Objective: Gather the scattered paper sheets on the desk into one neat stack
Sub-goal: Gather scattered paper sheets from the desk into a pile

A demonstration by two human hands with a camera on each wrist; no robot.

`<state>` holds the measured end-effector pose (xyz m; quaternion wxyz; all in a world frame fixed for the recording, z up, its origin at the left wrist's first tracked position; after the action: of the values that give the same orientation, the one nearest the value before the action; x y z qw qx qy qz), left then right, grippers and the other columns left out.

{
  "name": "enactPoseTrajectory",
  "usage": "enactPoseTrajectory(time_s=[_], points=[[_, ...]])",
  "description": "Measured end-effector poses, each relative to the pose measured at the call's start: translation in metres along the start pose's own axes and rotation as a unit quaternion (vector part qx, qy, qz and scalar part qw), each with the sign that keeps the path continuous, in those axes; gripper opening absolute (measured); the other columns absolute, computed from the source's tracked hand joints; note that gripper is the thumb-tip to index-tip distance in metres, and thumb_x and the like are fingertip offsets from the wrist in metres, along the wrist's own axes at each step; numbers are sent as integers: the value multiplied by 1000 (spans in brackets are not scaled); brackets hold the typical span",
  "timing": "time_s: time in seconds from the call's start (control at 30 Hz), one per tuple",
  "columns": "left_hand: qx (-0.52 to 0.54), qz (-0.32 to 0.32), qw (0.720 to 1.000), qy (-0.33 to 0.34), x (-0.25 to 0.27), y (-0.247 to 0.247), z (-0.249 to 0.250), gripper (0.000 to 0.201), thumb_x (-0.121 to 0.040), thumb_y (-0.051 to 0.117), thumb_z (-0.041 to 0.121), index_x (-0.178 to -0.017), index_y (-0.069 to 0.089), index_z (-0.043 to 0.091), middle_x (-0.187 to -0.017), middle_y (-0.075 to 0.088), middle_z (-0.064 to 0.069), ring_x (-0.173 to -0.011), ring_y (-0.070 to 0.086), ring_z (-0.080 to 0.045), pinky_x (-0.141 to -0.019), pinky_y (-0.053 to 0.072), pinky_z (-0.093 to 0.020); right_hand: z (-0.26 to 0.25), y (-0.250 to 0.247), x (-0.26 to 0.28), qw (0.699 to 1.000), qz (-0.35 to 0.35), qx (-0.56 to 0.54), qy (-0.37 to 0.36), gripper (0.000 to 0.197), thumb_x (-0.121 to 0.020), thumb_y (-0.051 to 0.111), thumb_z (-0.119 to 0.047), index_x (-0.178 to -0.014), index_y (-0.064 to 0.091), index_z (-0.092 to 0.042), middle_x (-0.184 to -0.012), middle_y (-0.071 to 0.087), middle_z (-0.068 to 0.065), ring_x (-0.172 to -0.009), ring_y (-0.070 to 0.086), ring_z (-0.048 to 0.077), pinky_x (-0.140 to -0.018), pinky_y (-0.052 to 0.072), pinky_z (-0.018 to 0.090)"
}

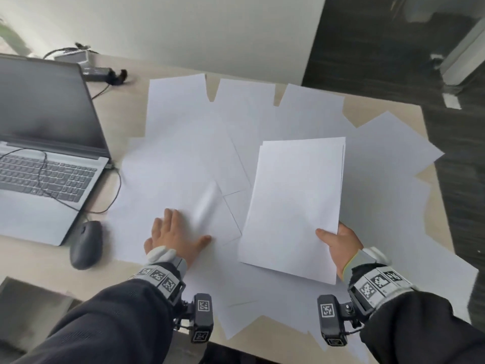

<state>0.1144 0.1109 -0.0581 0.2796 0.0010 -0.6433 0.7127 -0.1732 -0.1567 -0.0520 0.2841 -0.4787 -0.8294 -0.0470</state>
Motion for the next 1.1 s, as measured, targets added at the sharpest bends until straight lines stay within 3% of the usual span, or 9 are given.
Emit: enactPoseTrajectory(time_s=[0.17, 0.37, 0.57, 0.67, 0.73, 0.83, 0.9, 0.97, 1.1], points=[[20, -15, 999, 42, -2, -10, -17, 90, -85, 59, 68, -157, 21, 29, -167, 13, 16, -154, 12, -17, -120, 23, -46, -1, 19, -4, 1000, -4, 6, 7, 25, -93, 58, 2, -103, 69, -17, -92, 71, -1, -86, 67, 27, -91, 52, 45], [139, 32, 988, 58, -16, -19, -38, 73, -84, 68, 60, -144, 54, 22, -153, 48, 6, -143, 38, -19, -120, 27, -35, -2, 47, -7, 999, -32, 21, 12, 27, -92, 58, 1, -96, 68, -24, -102, 73, 5, -88, 68, 27, -93, 52, 47], [181, 32, 972, 144, -7, -29, -3, 95, -64, 41, 87, -141, 56, 35, -149, 50, 16, -144, 39, -10, -121, 27, -33, -11, 84, -7, 998, -60, 23, 25, 25, -93, 57, -1, -97, 69, -23, -99, 74, 4, -96, 69, 32, -96, 52, 52], [143, -13, 972, 184, -7, -17, 25, 92, -68, 44, 87, -146, 49, 38, -154, 42, 19, -149, 29, -9, -122, 26, -38, -14, 99, -4, 996, -73, 22, 37, 16, -95, 57, -26, -106, 70, -23, -107, 74, 2, -104, 67, 30, -103, 47, 51], [108, -50, 969, 216, -6, -9, 44, 84, -77, 52, 81, -149, 44, 36, -158, 37, 18, -152, 23, -10, -123, 22, -37, -17, 103, -4, 994, -68, 67, 48, 40, -98, 48, -45, -128, 61, -22, -126, 62, -5, -122, 55, 23, -111, 33, 35], [44, -81, 961, 260, 1, 1, 67, 75, -86, 54, 73, -151, 38, 39, -161, 28, 21, -153, 12, -8, -123, 11, -37, -14, 106, -5, 993, -61, 76, 71, 64, -97, 38, -60, -138, 53, -14, -142, 54, 6, -134, 47, 30, -113, 30, 38], [28, -100, 956, 274, 5, 7, 73, 80, -82, 52, 79, -151, 34, 43, -163, 20, 24, -154, 5, -6, -123, 4, -40, -12, 108, -6, 995, -68, 43, 58, 44, -93, 56, -53, -119, 66, -18, -126, 66, 13, -116, 62, 30, -109, 41, 45], [20, -113, 953, 282, 4, 13, 76, 85, -78, 46, 86, -151, 33, 46, -165, 15, 23, -154, 1, -6, -123, 4, -40, -6, 105, -10, 995, -81, 21, 53, 12, -93, 65, -23, -102, 72, -21, -109, 75, 6, -101, 70, 26, -101, 50, 51], [45, -61, 968, 238, -18, 0, 74, 71, -88, 42, 74, -151, 35, 42, -166, 15, 17, -154, 5, -10, -121, 12, -39, -4, 85, -23, 996, -56, 48, 51, 15, -91, 65, -12, -92, 74, -24, -94, 78, -3, -95, 72, 27, -96, 52, 53]])
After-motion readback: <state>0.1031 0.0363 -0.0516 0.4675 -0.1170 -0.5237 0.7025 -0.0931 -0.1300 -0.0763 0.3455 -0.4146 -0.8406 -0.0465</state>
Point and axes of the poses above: each hand's wrist, its own x-axis away from the middle knuckle, its own y-axis out of the palm, z = x × y, the point moved 6 cm from there along -x, towards the middle knuckle
